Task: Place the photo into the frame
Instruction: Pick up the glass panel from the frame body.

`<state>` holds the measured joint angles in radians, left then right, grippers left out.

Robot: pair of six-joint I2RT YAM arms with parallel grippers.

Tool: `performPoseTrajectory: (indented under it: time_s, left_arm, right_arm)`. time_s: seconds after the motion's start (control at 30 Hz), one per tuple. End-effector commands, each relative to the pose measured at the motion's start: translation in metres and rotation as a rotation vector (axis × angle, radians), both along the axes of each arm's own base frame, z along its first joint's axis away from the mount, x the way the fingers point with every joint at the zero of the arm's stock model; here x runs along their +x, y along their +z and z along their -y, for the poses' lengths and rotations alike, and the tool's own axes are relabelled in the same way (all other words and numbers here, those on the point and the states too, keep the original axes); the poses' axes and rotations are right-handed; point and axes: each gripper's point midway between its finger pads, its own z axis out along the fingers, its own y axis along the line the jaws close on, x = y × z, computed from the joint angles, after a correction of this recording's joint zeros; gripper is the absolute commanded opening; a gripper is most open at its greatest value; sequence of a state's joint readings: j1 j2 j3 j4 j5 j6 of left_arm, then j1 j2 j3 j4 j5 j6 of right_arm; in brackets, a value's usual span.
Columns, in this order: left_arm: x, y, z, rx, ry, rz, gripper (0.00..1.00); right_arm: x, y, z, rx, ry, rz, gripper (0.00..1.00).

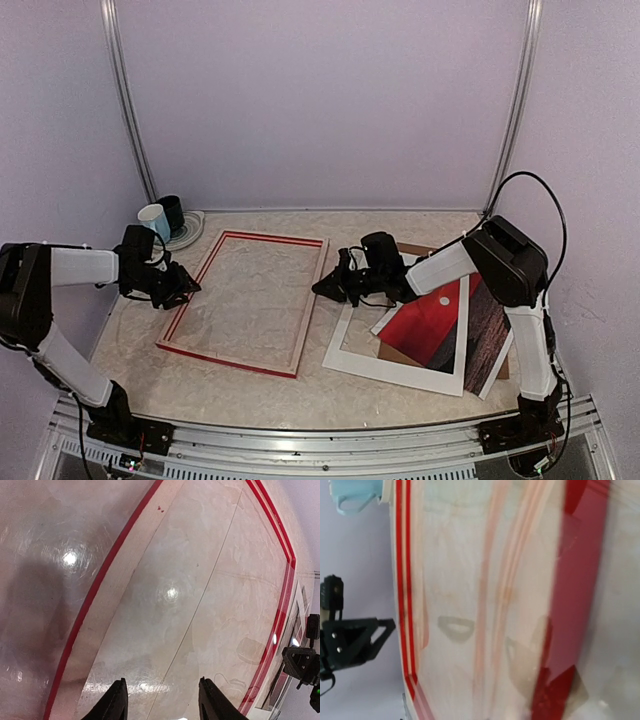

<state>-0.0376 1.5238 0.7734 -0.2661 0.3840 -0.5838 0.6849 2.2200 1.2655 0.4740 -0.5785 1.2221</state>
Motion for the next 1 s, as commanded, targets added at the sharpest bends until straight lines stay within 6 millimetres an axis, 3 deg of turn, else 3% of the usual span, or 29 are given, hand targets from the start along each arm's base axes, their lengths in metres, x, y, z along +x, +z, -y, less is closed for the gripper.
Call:
performPoseTrajectory:
  time_s: [0.0,0.13,0.57,0.83,0.97]
  left_arm:
    - [0.024,0.025,-0.013,0.016,0.072,0.091,0.49]
    - [0.031,0.027,-0.020,0.021,0.100,0.090,0.49]
    - [0.047,-0.007,-0.039,0.130,0.149,-0.009,0.45]
    - [0.049,-0.005,-0.049,0.200,0.156,0.000,0.43]
    - [0.048,-0.014,-0.053,0.239,0.139,-0.032,0.41]
  right_arm:
    - [0.001,0.049,-0.012,0.066,0.047,0.080,0.00]
    - [0.004,0.063,-0.014,0.076,0.055,0.103,0.00]
    - [0.020,0.119,-0.012,0.131,0.054,0.183,0.00]
    - [0.023,0.151,-0.014,0.146,0.080,0.233,0.00]
    - [0.025,0.163,-0.013,0.163,0.081,0.244,0.00]
